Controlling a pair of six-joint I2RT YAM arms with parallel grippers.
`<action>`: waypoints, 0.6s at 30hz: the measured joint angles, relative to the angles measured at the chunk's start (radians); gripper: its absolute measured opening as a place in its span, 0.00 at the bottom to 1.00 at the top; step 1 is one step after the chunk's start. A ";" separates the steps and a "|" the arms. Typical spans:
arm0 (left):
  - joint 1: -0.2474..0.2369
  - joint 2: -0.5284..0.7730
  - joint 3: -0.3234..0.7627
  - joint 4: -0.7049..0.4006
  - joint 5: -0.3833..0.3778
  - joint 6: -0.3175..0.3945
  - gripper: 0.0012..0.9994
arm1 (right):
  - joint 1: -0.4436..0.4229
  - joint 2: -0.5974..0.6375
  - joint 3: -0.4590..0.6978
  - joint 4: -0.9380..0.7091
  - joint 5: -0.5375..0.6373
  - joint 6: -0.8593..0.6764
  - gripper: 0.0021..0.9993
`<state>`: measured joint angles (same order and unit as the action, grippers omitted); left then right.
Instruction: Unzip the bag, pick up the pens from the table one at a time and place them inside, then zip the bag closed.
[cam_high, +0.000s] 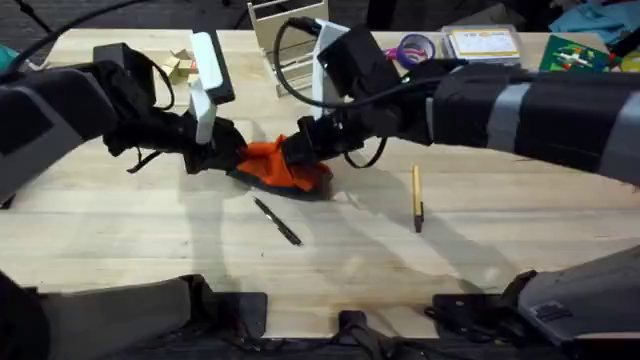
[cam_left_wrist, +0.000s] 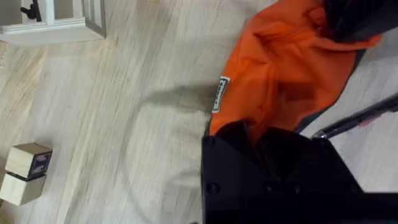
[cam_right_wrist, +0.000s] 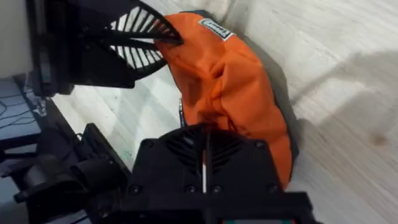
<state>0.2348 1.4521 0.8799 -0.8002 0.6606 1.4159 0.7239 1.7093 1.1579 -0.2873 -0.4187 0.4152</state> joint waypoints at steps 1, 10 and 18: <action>0.000 0.000 0.000 0.000 0.000 0.000 0.04 | -0.001 -0.002 0.009 -0.014 0.000 0.000 0.03; -0.005 0.000 0.000 -0.024 0.059 -0.001 0.04 | -0.118 -0.167 0.078 -0.081 -0.031 0.000 0.47; -0.042 0.000 -0.003 -0.040 0.153 -0.002 0.04 | -0.235 -0.348 0.140 -0.188 -0.076 -0.035 1.00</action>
<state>0.1930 1.4521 0.8768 -0.8403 0.8134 1.4143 0.4887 1.3617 1.2976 -0.4756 -0.4947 0.3801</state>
